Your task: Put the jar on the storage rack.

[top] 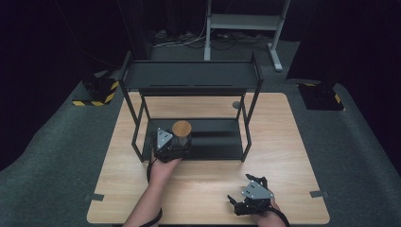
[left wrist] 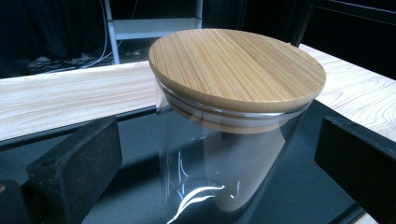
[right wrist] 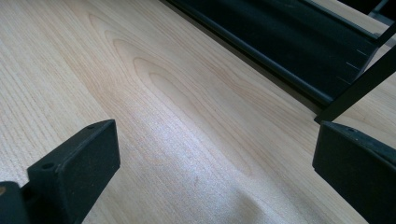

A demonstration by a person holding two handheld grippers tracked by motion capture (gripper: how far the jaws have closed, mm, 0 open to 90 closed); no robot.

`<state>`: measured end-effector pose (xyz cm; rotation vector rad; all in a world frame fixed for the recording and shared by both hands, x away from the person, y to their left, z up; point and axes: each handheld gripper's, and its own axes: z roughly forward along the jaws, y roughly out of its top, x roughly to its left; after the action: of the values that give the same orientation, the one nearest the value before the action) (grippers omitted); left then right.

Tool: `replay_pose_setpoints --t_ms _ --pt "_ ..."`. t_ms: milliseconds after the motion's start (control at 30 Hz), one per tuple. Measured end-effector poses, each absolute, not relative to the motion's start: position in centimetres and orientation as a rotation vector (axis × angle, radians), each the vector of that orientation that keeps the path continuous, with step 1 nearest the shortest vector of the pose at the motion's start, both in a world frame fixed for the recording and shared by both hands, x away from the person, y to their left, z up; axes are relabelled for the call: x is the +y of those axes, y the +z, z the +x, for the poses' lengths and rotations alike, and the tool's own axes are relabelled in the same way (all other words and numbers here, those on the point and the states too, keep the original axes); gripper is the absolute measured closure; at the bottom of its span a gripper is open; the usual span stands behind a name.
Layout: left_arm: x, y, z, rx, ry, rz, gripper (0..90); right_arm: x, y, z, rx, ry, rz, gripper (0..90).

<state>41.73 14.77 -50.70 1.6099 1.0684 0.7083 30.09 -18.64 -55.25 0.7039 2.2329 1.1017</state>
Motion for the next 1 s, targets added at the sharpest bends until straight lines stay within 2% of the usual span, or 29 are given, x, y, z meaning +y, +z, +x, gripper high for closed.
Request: replay_pose_setpoints --t_ms 1000 --pt "15.5 -50.7 39.9 1.063 0.708 1.618 0.6 -18.7 -55.2 30.1 2.232 1.106 0.706 0.0"
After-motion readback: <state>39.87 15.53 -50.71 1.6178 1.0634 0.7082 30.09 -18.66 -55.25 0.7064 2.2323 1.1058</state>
